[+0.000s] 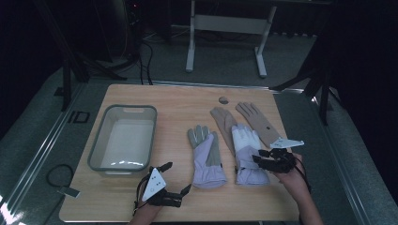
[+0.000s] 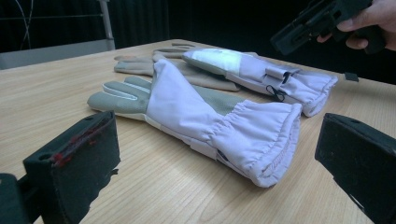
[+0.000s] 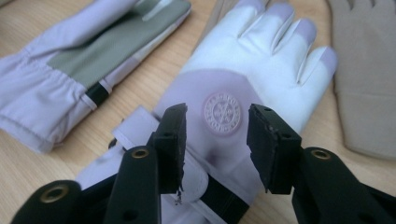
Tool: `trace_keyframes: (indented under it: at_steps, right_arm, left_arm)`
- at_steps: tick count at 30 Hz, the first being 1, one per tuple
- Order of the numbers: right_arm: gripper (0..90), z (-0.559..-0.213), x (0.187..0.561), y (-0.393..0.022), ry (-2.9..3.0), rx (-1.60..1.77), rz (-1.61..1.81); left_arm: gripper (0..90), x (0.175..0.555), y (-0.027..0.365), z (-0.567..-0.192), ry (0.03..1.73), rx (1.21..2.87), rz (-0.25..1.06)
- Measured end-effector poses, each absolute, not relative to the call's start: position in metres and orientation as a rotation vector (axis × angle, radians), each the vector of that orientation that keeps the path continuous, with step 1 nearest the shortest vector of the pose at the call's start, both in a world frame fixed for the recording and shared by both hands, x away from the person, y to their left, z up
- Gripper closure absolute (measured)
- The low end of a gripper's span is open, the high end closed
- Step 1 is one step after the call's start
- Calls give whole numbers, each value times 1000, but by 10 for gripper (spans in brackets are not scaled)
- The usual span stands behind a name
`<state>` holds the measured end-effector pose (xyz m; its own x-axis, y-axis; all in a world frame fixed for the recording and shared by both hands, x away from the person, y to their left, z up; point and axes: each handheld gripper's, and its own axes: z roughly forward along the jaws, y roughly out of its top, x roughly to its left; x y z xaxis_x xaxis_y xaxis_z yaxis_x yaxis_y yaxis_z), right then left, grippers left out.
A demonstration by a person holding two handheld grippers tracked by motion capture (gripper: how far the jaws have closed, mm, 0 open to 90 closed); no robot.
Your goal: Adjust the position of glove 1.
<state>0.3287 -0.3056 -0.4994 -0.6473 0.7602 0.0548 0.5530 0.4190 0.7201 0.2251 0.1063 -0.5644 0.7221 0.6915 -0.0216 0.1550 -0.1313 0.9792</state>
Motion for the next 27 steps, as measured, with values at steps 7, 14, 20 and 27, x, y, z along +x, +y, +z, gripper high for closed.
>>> trace_keyframes:
  at_steps: [7,14,20,27]
  right_arm:
    - [574,-507,338,-302,2425,1117,1014]
    - [530,-522,354,-297,2473,1135,986]
    - [608,-534,360,-293,2516,1109,921]
    - [697,-533,358,-287,2499,1170,877]
  left_arm:
    - [0,225,106,-564,686,1670,531]
    - [0,225,106,-564,684,1672,532]
    - [0,225,106,-564,683,1673,531]
    - [0,225,106,-564,686,1671,531]
